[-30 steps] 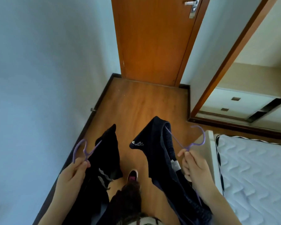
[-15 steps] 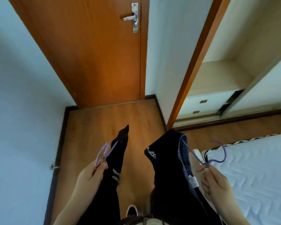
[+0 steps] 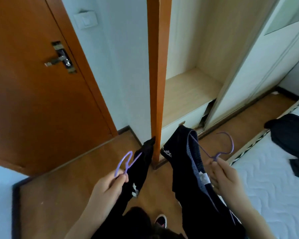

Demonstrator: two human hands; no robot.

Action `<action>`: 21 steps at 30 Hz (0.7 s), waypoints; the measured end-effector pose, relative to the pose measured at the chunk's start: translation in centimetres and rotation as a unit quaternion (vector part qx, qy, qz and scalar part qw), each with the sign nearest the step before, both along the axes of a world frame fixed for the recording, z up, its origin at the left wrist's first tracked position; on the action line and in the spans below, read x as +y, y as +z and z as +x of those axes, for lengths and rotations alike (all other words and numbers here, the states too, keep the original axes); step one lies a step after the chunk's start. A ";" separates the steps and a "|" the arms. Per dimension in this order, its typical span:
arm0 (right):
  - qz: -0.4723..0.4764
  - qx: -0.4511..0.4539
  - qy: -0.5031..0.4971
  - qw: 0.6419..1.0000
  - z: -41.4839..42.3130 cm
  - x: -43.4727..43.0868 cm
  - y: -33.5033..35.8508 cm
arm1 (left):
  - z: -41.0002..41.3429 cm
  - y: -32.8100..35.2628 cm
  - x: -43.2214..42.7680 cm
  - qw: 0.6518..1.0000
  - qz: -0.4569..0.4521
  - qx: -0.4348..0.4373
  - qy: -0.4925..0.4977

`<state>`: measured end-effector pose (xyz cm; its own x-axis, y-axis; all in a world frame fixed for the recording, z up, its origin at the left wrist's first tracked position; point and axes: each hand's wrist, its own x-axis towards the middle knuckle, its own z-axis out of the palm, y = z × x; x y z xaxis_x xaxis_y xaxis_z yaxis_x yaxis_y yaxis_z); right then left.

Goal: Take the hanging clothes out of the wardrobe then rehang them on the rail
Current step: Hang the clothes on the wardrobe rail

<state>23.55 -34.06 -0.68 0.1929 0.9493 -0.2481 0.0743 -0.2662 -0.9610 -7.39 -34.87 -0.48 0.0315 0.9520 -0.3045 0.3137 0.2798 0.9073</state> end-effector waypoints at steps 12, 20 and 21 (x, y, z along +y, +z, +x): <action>0.076 -0.013 -0.100 0.992 7.5 20.7 5.5 | 14.1 3.7 27.7 0.982 0.031 -0.129 -0.134; 0.116 -0.015 -0.140 0.983 12.9 31.3 7.4 | 24.1 5.5 38.1 0.973 0.031 -0.195 -0.117; 0.116 -0.010 -0.138 0.984 13.8 32.6 7.6 | 25.3 5.7 39.1 0.974 0.031 -0.195 -0.110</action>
